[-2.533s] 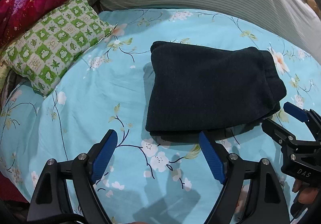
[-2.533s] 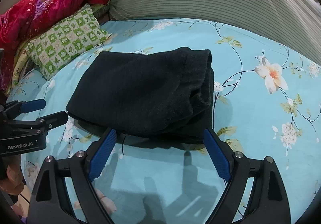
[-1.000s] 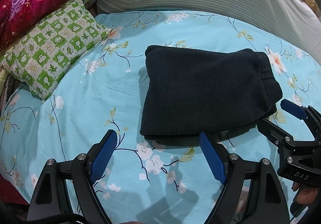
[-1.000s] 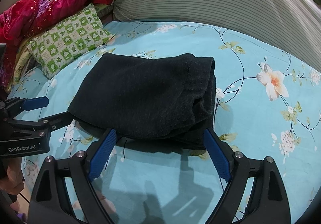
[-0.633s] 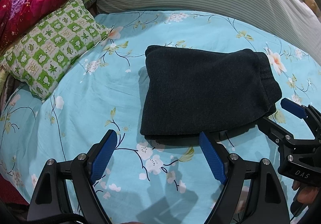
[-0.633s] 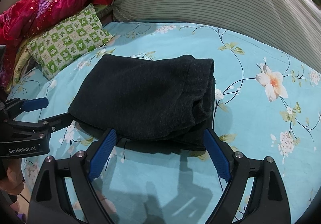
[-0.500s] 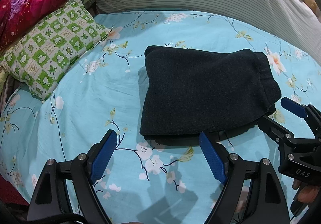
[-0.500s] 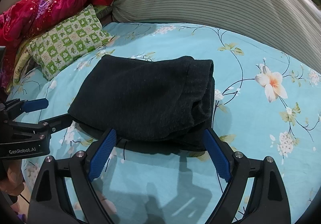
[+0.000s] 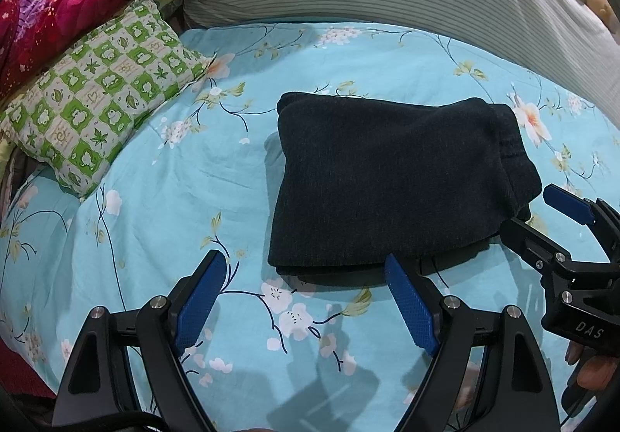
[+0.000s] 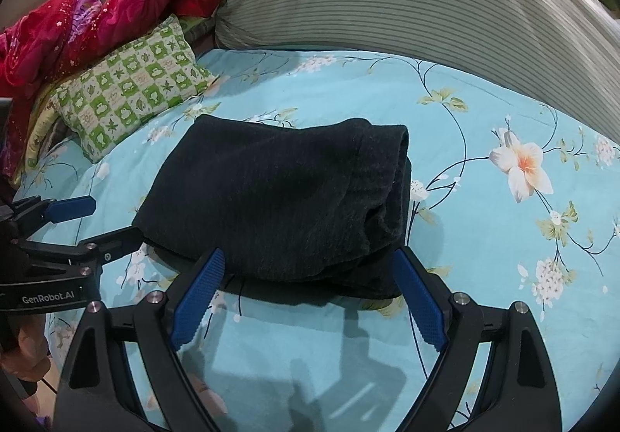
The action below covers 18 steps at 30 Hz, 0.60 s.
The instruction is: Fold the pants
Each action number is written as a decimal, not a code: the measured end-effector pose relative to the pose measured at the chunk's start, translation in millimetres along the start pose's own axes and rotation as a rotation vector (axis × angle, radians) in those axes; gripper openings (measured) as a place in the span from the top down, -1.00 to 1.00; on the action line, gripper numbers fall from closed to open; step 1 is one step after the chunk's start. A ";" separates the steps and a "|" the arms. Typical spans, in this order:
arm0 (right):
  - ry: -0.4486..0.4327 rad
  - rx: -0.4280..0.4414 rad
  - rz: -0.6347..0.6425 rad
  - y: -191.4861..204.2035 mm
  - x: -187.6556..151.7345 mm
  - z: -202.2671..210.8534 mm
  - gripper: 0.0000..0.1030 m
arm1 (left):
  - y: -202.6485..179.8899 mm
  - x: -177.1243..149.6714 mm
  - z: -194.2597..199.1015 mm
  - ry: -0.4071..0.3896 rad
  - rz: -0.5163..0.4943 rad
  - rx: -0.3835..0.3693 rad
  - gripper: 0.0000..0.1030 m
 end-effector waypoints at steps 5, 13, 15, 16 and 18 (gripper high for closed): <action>-0.002 0.002 -0.001 -0.1 1.2 0.4 -0.72 | -1.0 3.3 0.1 -0.001 0.000 -0.003 -0.64; -0.008 0.006 -0.006 0.5 2.4 2.7 -0.72 | -0.6 6.4 1.8 -0.004 -0.001 -0.009 -0.64; -0.009 0.006 -0.007 0.9 2.7 3.7 -0.72 | -1.1 7.5 3.4 -0.007 0.000 -0.009 -0.64; -0.009 0.006 -0.007 1.0 3.0 4.0 -0.72 | -1.1 7.8 4.1 -0.009 -0.001 -0.009 -0.64; -0.013 0.007 -0.010 0.8 3.5 5.4 -0.72 | -1.3 8.4 6.4 -0.017 -0.003 -0.002 -0.64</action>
Point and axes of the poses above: each gripper's, at about its wrist camera, not at the fingertips, and z roughly against the way its jaws point, y to its left, x to its top, the point moved 3 cm from there along -z, roughly the way its jaws point, and after that the axes turned 3 degrees about -z, right-handed, at the moved point
